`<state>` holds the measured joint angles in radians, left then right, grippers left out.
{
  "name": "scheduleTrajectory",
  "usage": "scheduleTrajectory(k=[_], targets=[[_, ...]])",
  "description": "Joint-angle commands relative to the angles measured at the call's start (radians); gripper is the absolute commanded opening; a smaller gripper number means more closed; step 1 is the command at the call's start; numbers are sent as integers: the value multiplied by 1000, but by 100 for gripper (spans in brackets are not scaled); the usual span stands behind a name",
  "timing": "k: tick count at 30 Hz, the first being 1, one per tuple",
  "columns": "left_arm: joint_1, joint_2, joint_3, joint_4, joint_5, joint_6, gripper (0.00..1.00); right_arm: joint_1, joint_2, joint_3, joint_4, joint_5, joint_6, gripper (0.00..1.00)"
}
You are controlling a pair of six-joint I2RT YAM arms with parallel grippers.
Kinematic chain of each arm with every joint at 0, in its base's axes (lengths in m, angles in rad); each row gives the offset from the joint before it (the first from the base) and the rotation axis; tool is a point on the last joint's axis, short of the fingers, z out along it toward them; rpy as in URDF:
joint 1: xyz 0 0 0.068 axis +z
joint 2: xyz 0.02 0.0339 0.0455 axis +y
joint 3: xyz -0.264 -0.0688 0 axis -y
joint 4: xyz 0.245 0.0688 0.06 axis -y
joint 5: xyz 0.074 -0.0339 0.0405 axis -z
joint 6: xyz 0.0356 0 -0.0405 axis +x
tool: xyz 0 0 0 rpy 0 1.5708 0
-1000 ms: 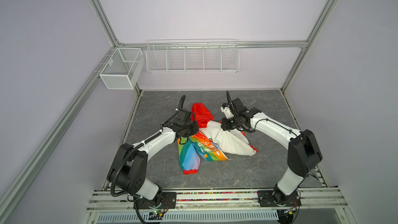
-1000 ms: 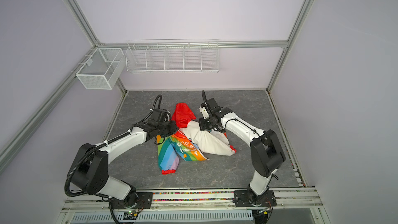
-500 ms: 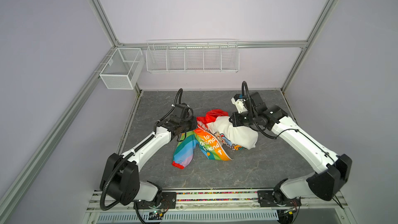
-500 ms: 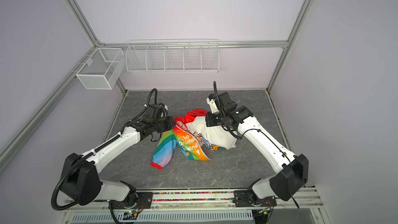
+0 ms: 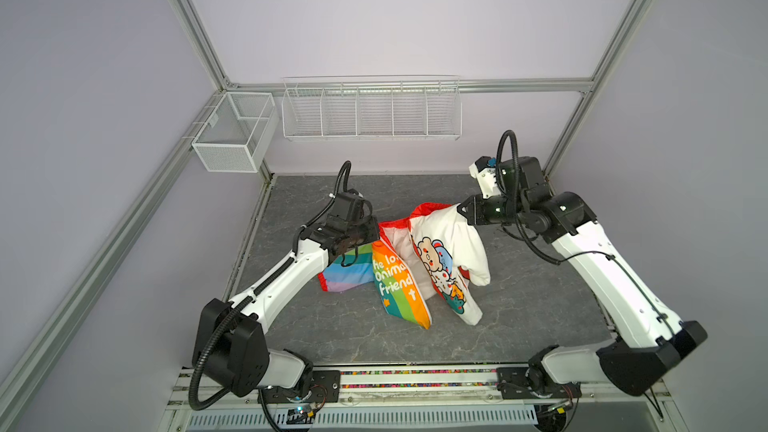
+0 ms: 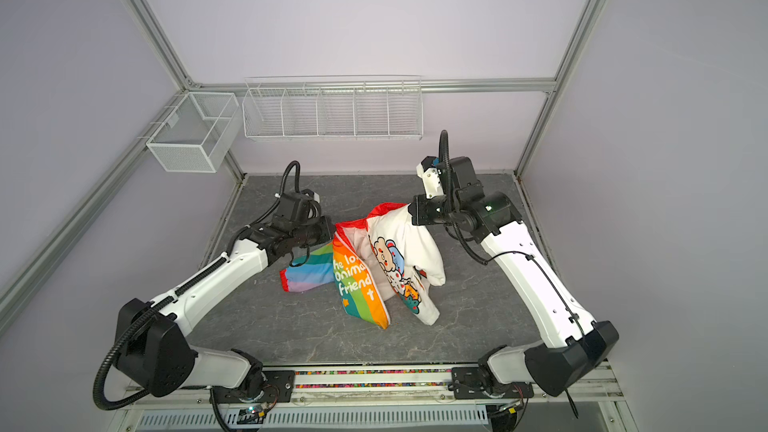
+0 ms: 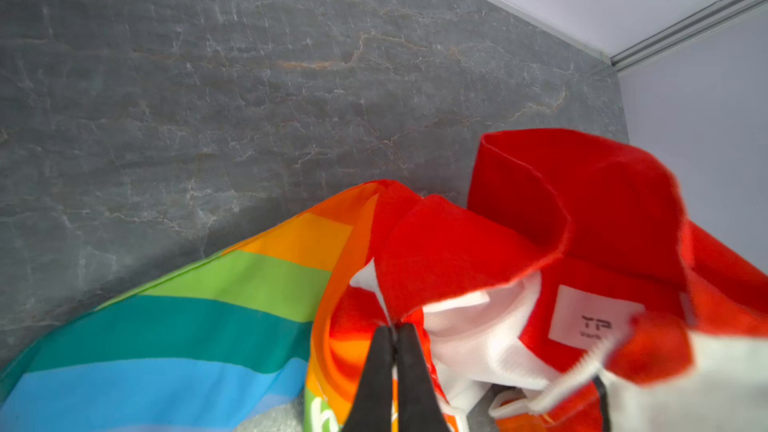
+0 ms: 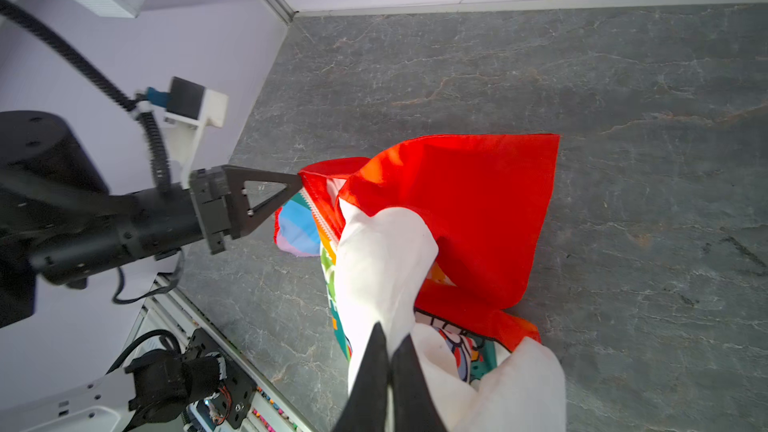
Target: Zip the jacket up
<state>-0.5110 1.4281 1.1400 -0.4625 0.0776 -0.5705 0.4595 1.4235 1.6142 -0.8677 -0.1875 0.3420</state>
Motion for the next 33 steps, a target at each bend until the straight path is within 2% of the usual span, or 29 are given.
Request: scheduleTrajectory(k=[1,7,12,17,19,25,28,33], targets=[[0,52,74,-29,-38,24,0,-53,101,5,0,-32,-32,7],[0,146,185,-38,-57,20,0,-135,265,16,12,-5,-64,7],[-2,223,270,-51,-65,12,0,-212,337,34,26,18,-75,7],[-2,302,348,-66,-59,9,0,-249,405,86,-19,126,-66,7],[-3,330,379,-67,-54,5,0,-300,437,117,-51,166,-37,8],[-3,379,447,-43,-6,-19,0,-364,480,167,-111,133,23,30],[-6,368,445,-39,0,-20,13,-364,445,154,-106,150,30,45],[-6,289,365,-19,-10,-23,23,-356,354,98,-63,108,35,62]])
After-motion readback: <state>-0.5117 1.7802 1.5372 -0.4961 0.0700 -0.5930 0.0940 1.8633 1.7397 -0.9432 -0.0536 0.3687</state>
